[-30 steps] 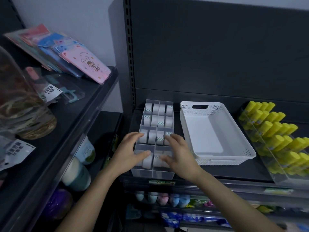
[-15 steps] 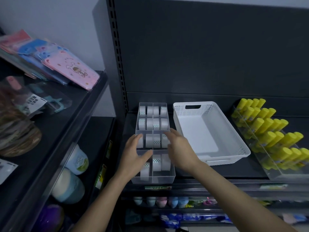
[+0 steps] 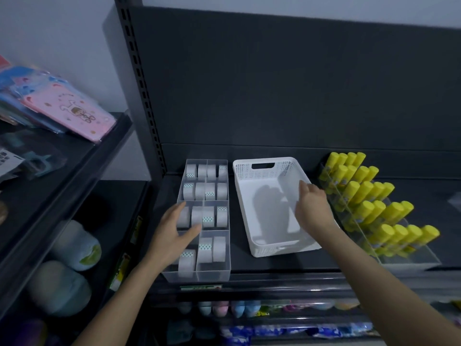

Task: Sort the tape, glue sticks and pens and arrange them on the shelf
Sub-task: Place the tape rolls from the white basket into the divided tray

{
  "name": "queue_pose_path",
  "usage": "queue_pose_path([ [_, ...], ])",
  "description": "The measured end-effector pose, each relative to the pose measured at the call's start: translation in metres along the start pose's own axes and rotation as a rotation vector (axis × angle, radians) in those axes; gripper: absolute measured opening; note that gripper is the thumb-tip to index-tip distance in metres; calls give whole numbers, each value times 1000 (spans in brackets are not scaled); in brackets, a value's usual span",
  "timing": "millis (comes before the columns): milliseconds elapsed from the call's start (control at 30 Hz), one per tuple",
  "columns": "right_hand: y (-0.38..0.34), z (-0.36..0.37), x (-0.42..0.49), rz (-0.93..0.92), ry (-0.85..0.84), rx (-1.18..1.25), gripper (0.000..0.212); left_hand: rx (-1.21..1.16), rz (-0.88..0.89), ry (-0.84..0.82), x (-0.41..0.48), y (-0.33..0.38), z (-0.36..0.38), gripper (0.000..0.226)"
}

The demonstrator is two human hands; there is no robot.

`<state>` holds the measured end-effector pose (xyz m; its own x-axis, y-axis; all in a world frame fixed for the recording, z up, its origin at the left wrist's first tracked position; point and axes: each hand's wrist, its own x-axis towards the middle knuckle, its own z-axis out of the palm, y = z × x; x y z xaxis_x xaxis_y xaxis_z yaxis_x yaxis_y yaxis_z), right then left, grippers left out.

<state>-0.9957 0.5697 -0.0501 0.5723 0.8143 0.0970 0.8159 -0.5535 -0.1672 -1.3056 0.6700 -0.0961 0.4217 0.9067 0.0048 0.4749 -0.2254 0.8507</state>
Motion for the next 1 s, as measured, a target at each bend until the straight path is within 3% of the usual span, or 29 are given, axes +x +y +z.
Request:
queue_pose_path([
  [133,14,-7,5,59,100,-73,29,19,-15,22,-1,7,9,72],
  [333,37,-11,12,87,-104,191,25,88,-17,47,-3,15,21,65],
  [700,52,-25,14,141,1,524,38,161,-11,25,-1,23,32,55],
  [1000,54,-40,12,131,41,634,37,237,-38,-38,5,30,33,61],
])
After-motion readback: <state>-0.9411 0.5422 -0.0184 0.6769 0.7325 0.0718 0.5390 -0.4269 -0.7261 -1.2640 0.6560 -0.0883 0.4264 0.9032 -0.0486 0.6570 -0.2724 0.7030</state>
